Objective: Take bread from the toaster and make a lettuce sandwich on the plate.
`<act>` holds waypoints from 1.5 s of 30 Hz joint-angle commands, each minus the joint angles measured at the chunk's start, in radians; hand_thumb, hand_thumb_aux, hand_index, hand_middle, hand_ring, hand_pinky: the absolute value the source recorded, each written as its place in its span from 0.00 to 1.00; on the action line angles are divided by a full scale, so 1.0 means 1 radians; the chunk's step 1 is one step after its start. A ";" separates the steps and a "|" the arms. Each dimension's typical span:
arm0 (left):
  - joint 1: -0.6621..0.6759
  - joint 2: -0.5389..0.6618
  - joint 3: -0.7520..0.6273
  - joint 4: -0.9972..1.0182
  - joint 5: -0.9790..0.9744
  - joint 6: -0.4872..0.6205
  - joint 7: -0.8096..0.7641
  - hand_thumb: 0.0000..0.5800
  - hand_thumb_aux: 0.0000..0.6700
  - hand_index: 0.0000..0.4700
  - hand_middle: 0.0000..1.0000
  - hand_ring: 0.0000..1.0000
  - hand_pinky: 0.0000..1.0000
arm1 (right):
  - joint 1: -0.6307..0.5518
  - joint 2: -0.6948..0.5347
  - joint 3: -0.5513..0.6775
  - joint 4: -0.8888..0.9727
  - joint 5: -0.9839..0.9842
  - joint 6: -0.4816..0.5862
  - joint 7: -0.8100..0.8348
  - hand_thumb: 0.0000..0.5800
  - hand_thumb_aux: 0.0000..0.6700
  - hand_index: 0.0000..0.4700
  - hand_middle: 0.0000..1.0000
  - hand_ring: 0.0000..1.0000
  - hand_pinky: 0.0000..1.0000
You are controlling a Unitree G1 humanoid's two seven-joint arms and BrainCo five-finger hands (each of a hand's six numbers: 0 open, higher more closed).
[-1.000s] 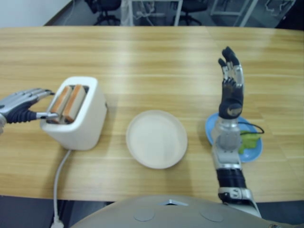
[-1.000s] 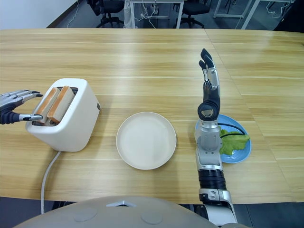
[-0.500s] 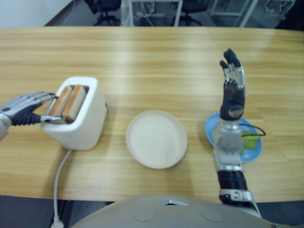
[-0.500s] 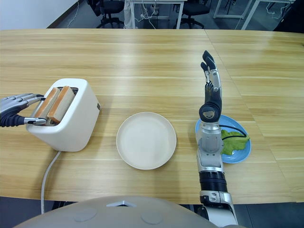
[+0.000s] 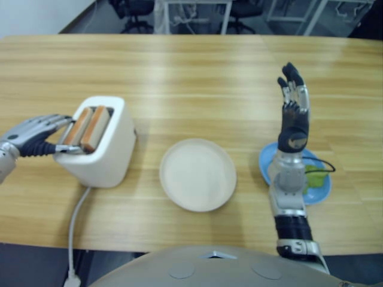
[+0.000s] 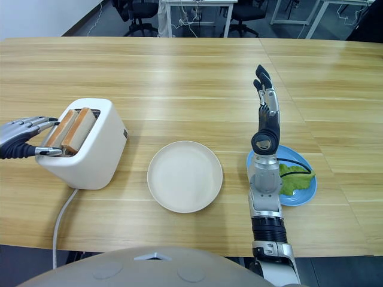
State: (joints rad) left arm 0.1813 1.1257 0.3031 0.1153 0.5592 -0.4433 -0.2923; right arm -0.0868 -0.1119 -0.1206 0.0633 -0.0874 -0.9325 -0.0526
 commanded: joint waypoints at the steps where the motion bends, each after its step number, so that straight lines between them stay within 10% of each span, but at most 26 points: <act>1: 0.006 0.000 -0.056 0.016 0.042 0.012 -0.007 0.00 0.00 0.00 0.00 0.00 0.00 | 0.011 0.000 -0.010 -0.012 0.005 0.002 -0.003 0.00 0.00 0.00 0.00 0.00 0.00; 19: -0.015 -0.030 -0.118 -0.052 0.117 0.126 0.028 0.00 0.00 0.00 0.00 0.00 0.00 | 0.024 0.012 -0.010 -0.016 -0.006 0.003 -0.009 0.00 0.00 0.00 0.00 0.00 0.00; 21: -0.012 -0.035 -0.124 -0.067 0.125 0.140 0.029 0.09 0.05 0.05 0.00 0.00 0.00 | 0.024 0.013 -0.010 -0.015 -0.008 0.003 -0.010 0.00 0.00 0.00 0.00 0.00 0.00; 23: -0.009 -0.042 -0.132 -0.082 0.129 0.147 0.027 0.80 0.55 0.54 0.00 0.00 0.00 | 0.025 0.014 -0.010 -0.015 -0.009 0.003 -0.012 0.00 0.00 0.00 0.00 0.00 0.00; 25: -0.008 -0.050 -0.139 -0.092 0.120 0.151 0.017 0.99 0.90 0.88 0.00 0.00 0.00 | 0.025 0.014 -0.011 -0.014 -0.010 0.003 -0.013 0.00 0.00 0.00 0.00 0.00 0.00; 45: -0.094 -0.126 -0.096 -0.053 0.002 0.269 0.011 1.00 1.00 0.98 0.00 0.00 0.00 | 0.025 0.010 -0.014 -0.007 -0.010 0.006 -0.021 0.00 0.00 0.00 0.00 0.00 0.00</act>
State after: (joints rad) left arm 0.1029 1.0095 0.2063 0.0310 0.5626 -0.2100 -0.2850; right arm -0.0668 -0.1004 -0.1275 0.0622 -0.0986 -0.9317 -0.0731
